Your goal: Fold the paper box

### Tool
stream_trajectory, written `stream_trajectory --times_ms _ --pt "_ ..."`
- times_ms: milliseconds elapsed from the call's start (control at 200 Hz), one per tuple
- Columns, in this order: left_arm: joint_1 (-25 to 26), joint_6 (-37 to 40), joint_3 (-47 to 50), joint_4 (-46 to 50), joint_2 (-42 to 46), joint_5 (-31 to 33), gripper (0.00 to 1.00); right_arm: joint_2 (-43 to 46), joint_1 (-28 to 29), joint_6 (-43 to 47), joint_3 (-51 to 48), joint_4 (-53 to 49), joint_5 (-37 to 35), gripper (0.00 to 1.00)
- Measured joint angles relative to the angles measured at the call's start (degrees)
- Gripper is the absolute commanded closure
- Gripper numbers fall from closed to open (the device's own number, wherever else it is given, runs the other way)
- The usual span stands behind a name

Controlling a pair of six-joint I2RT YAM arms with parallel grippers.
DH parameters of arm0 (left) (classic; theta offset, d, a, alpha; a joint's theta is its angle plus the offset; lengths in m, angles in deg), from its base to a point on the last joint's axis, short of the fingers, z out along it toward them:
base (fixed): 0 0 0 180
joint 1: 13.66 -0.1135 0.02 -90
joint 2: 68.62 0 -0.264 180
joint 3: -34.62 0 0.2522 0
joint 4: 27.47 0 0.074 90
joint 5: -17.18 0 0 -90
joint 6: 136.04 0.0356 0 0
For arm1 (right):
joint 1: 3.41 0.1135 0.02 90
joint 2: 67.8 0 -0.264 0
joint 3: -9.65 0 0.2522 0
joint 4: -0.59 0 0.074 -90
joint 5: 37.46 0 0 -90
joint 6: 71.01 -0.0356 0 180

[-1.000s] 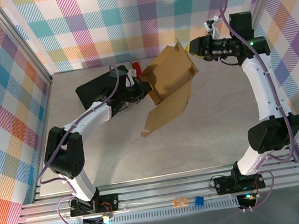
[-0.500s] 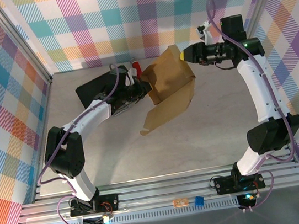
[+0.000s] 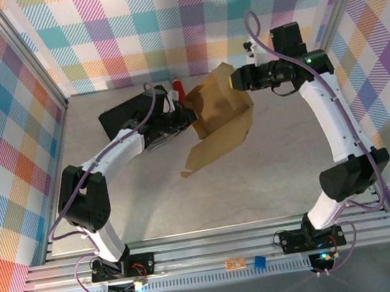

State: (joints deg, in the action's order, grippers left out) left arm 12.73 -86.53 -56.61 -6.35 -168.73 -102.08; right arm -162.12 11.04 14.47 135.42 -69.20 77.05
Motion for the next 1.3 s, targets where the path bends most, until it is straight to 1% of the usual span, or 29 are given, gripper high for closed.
stream_trajectory --times_ms 195,310,520,685,785,885,1050,1115,1185,1300 --pt "-0.31 1.62 -0.26 2.49 0.55 0.76 1.0 -1.75 3.61 3.1 1.77 -1.44 -10.45 0.58" --pt "-0.31 2.69 -0.48 3.93 1.27 1.36 1.0 -2.67 4.81 4.24 2.19 -2.21 -16.26 0.57" --pt "-0.31 4.55 -1.44 6.21 2.38 1.9 1.0 -4.26 5.79 5.75 2.58 -2.67 -22.8 0.58" --pt "-0.31 5.64 -2.49 8.22 2.49 2.67 1.0 -5.4 7.04 7.13 2.8 -3.06 -27.28 0.65" --pt "-0.31 5.9 -3.3 9.25 2.49 3.23 1.0 -5.84 7.93 7.65 2.8 -3.23 -30.36 0.66" --pt "-0.33 6.36 -4.15 10.8 2.49 3.67 1.0 -6.38 9.29 8.24 2.82 -3.28 -34.21 0.72" --pt "-0.35 7.13 -4.7 13.03 2.49 4.59 1.0 -8.0 11.63 8.41 2.89 -3.91 -41.42 0.84" --pt "-0.35 7.17 -4.92 13.88 2.49 4.9 1.0 -8.81 12.22 8.37 2.91 -4.46 -44.19 0.9" --pt "-0.35 7.37 -5.22 14.84 2.49 4.9 1.0 -9.51 12.52 8.24 2.93 -4.85 -46.69 1.0" --pt "-0.35 7.37 -5.73 15.17 2.49 4.87 1.0 -10.01 13.33 8.22 2.95 -5.22 -49.77 1.0"
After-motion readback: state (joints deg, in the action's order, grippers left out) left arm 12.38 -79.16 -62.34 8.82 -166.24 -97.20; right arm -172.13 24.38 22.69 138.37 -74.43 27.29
